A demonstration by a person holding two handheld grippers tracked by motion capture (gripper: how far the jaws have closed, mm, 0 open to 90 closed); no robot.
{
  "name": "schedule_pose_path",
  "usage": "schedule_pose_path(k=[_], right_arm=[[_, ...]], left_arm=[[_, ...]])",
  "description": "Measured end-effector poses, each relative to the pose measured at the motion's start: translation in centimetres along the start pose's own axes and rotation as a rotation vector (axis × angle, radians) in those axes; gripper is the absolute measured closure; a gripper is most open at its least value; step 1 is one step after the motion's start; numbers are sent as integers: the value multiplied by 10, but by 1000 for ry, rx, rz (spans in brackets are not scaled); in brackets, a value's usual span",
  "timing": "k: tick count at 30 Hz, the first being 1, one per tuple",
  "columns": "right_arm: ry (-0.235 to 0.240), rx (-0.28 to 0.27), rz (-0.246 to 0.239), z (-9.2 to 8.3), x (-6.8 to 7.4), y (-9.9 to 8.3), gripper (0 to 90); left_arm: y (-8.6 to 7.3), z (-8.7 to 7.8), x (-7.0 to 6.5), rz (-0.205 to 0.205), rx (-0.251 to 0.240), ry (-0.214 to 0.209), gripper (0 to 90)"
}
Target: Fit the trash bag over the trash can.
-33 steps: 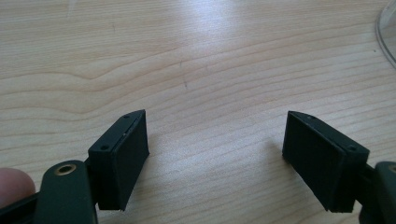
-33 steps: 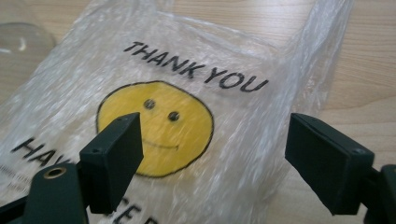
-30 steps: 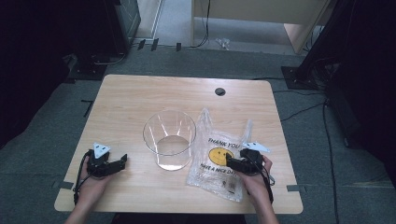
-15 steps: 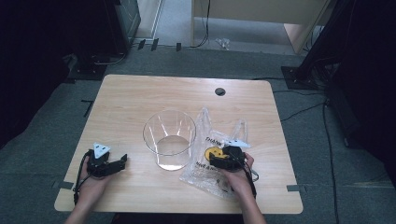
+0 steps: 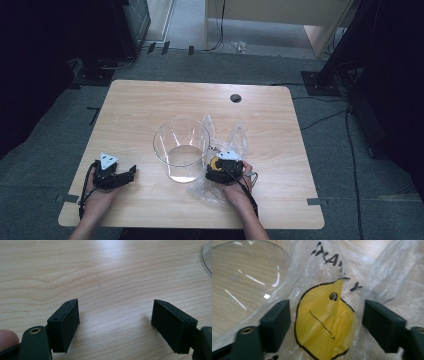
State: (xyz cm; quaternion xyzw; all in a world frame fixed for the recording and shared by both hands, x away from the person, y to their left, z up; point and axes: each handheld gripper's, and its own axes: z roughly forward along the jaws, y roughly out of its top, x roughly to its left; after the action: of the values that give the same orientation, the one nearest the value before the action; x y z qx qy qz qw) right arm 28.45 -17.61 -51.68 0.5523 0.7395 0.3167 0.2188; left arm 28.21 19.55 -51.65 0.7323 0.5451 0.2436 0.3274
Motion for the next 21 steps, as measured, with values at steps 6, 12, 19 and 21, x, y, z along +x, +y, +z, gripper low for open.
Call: schedule_pose_path(k=[6, 12, 19, 21], right_arm=[[35, -43, -35, -3, 6, -2, 612], [91, -52, 47, -4, -7, -2, 884], [55, -180, 96, -21, -19, 2, 891], [46, -211, 103, -27, -23, 6, 890]], left_arm=[[0, 0, 0, 1, 0, 0, 218], [0, 0, 0, 1, 0, 0, 218], [0, 0, 0, 2, 1, -1, 218], [0, 0, 0, 2, 1, -1, 218]])
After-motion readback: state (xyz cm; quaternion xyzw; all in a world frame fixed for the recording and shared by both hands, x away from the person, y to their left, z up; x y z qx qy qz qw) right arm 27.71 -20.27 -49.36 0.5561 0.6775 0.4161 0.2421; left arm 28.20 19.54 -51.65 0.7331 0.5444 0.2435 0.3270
